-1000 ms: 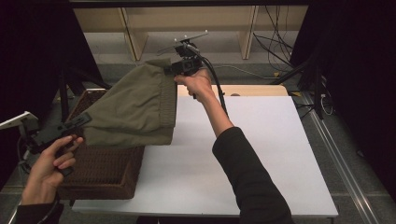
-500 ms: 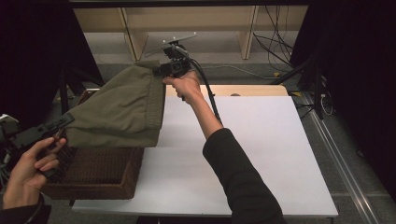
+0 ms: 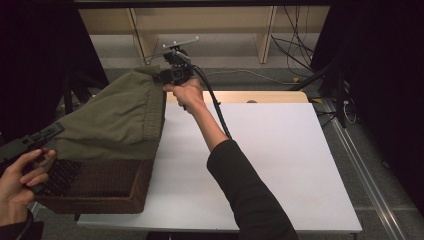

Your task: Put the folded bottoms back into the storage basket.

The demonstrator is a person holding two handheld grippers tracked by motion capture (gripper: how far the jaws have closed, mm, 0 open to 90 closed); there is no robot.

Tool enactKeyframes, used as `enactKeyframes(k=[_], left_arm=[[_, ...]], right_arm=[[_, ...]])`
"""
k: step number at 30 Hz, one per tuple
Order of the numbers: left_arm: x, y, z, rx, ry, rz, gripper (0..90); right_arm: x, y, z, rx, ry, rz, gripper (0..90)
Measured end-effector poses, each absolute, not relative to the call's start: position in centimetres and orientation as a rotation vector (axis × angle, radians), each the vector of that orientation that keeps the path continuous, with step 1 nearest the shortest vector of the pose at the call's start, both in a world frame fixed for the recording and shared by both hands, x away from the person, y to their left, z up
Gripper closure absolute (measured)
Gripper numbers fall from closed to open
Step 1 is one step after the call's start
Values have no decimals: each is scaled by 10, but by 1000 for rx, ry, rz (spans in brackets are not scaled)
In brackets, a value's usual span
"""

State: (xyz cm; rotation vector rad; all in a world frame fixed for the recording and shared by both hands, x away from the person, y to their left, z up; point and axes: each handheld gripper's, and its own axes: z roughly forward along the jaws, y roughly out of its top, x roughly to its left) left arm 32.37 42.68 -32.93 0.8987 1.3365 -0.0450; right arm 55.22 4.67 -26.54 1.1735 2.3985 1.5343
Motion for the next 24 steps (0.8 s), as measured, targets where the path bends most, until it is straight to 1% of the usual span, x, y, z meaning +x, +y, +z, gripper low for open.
enactKeyframes(k=[16, 24], left_arm=[[314, 454, -337, 864, 1368, -15, 844], [313, 461, -341, 853, 1387, -5, 844]], right_arm=[[544, 77, -272, 1149, 2419, 1527, 823], [542, 86, -277, 1149, 2421, 1521, 821]])
